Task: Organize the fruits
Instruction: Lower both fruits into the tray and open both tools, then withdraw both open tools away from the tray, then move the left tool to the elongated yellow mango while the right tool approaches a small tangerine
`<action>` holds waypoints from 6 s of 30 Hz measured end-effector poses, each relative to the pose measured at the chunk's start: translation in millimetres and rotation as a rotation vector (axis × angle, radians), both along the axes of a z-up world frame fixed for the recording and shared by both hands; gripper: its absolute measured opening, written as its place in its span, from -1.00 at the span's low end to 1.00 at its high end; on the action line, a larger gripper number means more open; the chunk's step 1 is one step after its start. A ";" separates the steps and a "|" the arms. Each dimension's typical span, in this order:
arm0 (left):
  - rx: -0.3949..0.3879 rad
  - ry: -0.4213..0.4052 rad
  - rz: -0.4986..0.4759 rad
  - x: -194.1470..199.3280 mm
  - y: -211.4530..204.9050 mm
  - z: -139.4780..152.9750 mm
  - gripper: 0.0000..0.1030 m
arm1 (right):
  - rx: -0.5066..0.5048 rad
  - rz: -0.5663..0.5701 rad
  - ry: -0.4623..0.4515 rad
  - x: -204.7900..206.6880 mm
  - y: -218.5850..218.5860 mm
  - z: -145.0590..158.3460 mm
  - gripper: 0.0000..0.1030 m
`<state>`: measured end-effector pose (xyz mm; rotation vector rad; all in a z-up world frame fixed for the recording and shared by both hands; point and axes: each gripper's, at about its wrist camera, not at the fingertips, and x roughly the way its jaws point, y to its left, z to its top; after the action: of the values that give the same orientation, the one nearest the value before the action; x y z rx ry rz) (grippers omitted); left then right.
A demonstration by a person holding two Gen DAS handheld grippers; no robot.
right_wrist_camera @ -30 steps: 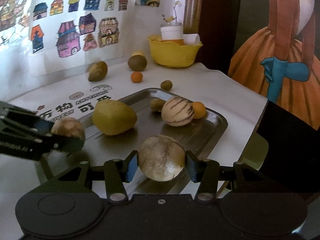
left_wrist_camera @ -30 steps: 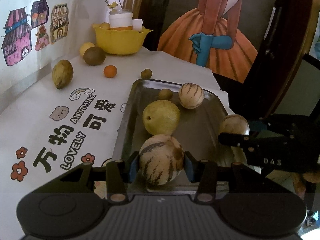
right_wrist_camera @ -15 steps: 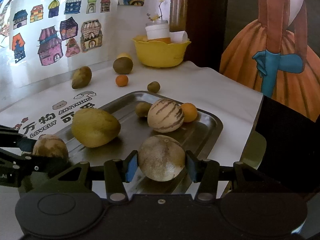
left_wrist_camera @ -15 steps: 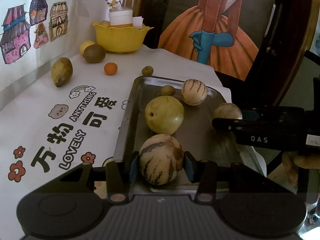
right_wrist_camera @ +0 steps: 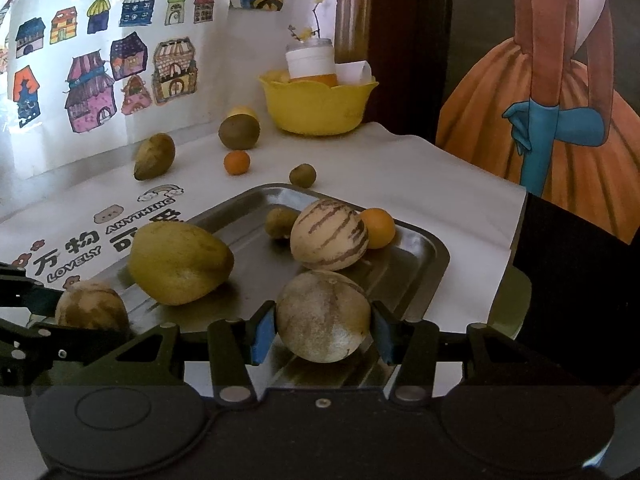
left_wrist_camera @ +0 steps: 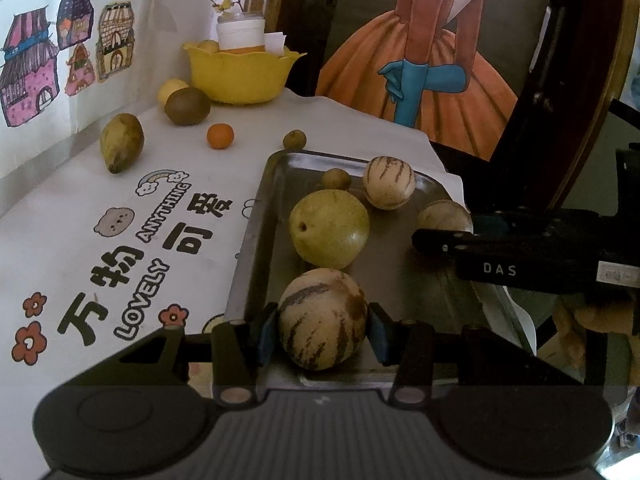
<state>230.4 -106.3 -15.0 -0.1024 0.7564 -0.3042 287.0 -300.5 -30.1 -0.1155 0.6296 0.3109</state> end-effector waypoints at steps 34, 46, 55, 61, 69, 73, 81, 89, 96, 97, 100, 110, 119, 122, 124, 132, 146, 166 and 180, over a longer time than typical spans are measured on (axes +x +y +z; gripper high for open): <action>-0.022 0.006 0.003 -10.2 4.1 10.8 0.53 | 0.034 -0.007 -0.018 -9.1 -9.1 5.7 0.22; -0.016 -0.048 0.024 -38.5 18.4 39.1 0.99 | 0.049 -0.028 -0.094 -41.2 -16.9 35.4 0.82; 0.037 -0.067 0.018 -63.8 32.1 49.9 0.99 | 0.055 -0.036 -0.097 -81.4 -13.1 51.0 0.99; 0.058 -0.040 0.004 -80.6 46.0 51.2 0.99 | 0.019 -0.033 -0.054 -118.5 -4.9 54.6 0.99; 0.092 -0.008 0.010 -97.7 67.4 50.5 0.99 | -0.015 -0.026 0.059 -156.8 11.2 45.0 0.99; 0.089 0.004 0.016 -104.2 79.9 53.9 0.99 | 0.010 -0.019 0.107 -170.4 23.2 43.1 0.99; 0.138 0.032 0.039 -104.7 109.3 67.4 0.99 | 0.079 0.092 0.224 -175.2 63.0 59.3 0.99; 0.237 0.052 0.113 -87.2 137.9 71.6 0.99 | 0.025 0.239 0.214 -147.9 106.9 103.5 0.99; 0.272 0.068 0.134 -63.7 146.9 71.1 0.99 | -0.085 0.376 0.169 -104.3 125.8 132.8 0.99; 0.272 0.065 0.137 -59.5 147.5 71.8 0.99 | -0.116 0.378 0.152 -95.9 126.9 136.3 0.99; 0.272 0.042 0.133 -44.0 146.5 74.6 0.99 | -0.171 0.357 0.138 -65.9 125.9 145.6 0.99; 0.286 -0.109 0.119 20.9 139.1 84.6 0.99 | -0.065 0.275 0.242 56.3 133.0 168.7 0.99; 0.216 -0.116 0.129 79.7 138.9 52.7 0.99 | -0.047 0.208 0.241 153.1 140.0 140.9 0.99; 0.214 -0.115 0.126 94.2 136.0 43.3 0.99 | -0.027 0.186 0.269 174.1 138.6 123.8 0.99; 0.202 -0.111 0.125 103.5 135.4 37.9 0.99 | -0.017 0.178 0.289 184.9 139.0 113.6 0.99; 0.192 -0.117 0.136 128.1 135.1 25.3 0.99 | 0.059 0.149 0.358 214.1 135.3 83.7 0.99; 0.197 -0.130 0.151 152.5 133.0 16.9 0.99 | 0.132 0.125 0.412 240.6 138.0 63.7 0.99; 0.207 -0.137 0.156 170.0 130.8 6.7 0.99 | 0.177 0.117 0.473 258.3 143.3 47.6 0.99; 0.200 -0.133 0.162 178.8 130.4 2.9 0.99 | 0.179 0.100 0.486 262.5 140.8 42.0 0.86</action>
<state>409.2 24.1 -12.1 0.0449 0.6381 -0.0791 549.5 -159.7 11.9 0.1058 1.0755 0.4974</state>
